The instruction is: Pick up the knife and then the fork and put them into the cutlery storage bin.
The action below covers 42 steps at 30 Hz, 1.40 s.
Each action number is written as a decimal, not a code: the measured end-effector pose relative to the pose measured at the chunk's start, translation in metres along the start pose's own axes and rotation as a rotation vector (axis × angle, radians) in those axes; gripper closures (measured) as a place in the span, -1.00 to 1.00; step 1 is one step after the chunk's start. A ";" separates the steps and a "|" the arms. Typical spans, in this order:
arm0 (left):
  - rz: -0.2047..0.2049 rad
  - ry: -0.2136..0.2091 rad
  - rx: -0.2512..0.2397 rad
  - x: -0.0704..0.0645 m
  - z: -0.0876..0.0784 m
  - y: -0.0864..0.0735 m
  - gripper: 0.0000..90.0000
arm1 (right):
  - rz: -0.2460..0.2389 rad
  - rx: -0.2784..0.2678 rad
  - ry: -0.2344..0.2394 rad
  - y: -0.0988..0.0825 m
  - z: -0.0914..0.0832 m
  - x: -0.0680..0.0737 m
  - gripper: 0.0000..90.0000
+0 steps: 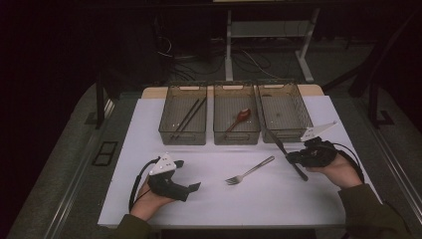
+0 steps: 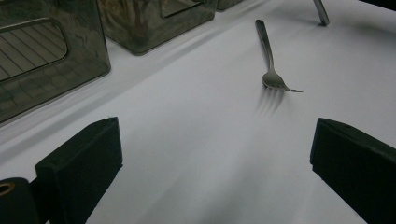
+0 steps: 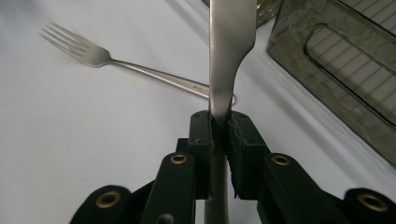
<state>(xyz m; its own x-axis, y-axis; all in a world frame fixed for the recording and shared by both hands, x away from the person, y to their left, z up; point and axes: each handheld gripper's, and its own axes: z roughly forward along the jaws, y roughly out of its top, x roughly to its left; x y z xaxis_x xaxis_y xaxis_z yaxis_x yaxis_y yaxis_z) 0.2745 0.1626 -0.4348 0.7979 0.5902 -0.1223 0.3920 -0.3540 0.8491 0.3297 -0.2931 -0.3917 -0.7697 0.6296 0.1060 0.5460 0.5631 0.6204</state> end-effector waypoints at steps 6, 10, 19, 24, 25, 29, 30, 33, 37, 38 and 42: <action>0.003 -0.002 0.005 0.000 0.000 0.000 -0.97 | 0.017 -0.014 -0.002 -0.001 -0.002 -0.004 0.77; 0.003 -0.003 0.005 0.000 0.000 0.000 -0.97 | 0.035 -0.029 -0.002 -0.002 -0.006 -0.006 0.77; 0.000 -0.004 0.005 0.001 0.000 0.000 -0.97 | 0.057 -0.090 -0.023 0.006 -0.021 -0.013 0.76; 0.001 -0.004 0.007 0.001 0.000 -0.001 -0.97 | 0.070 -0.119 -0.046 0.016 -0.030 -0.022 0.76; 0.002 -0.004 0.008 0.002 0.000 -0.001 -0.97 | 0.078 -0.124 -0.048 0.018 -0.032 -0.023 0.76; 0.003 -0.006 0.011 0.002 0.000 -0.001 -0.98 | 0.087 -0.148 -0.059 0.031 -0.039 -0.031 0.76; 0.002 -0.006 0.010 0.002 0.000 -0.001 -0.98 | 0.095 -0.154 -0.059 0.034 -0.041 -0.033 0.76; -0.002 -0.008 0.008 0.002 0.000 -0.001 -0.98 | 0.098 -0.172 -0.070 0.045 -0.046 -0.040 0.76; 0.001 -0.010 0.014 0.002 0.001 -0.002 -0.98 | 0.109 -0.191 -0.088 0.060 -0.050 -0.051 0.76; 0.002 -0.011 0.017 0.002 0.001 -0.002 -0.98 | 0.110 -0.194 -0.096 0.064 -0.051 -0.054 0.76; 0.004 -0.012 0.017 0.002 0.001 -0.002 -0.98 | 0.119 -0.211 -0.114 0.079 -0.055 -0.065 0.76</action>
<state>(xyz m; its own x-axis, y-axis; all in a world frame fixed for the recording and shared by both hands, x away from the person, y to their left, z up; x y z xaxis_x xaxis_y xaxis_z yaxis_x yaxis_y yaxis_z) 0.2760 0.1636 -0.4370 0.8047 0.5803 -0.1250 0.3964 -0.3686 0.8408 0.4042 -0.3191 -0.3070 -0.6555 0.7475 0.1070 0.5399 0.3648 0.7586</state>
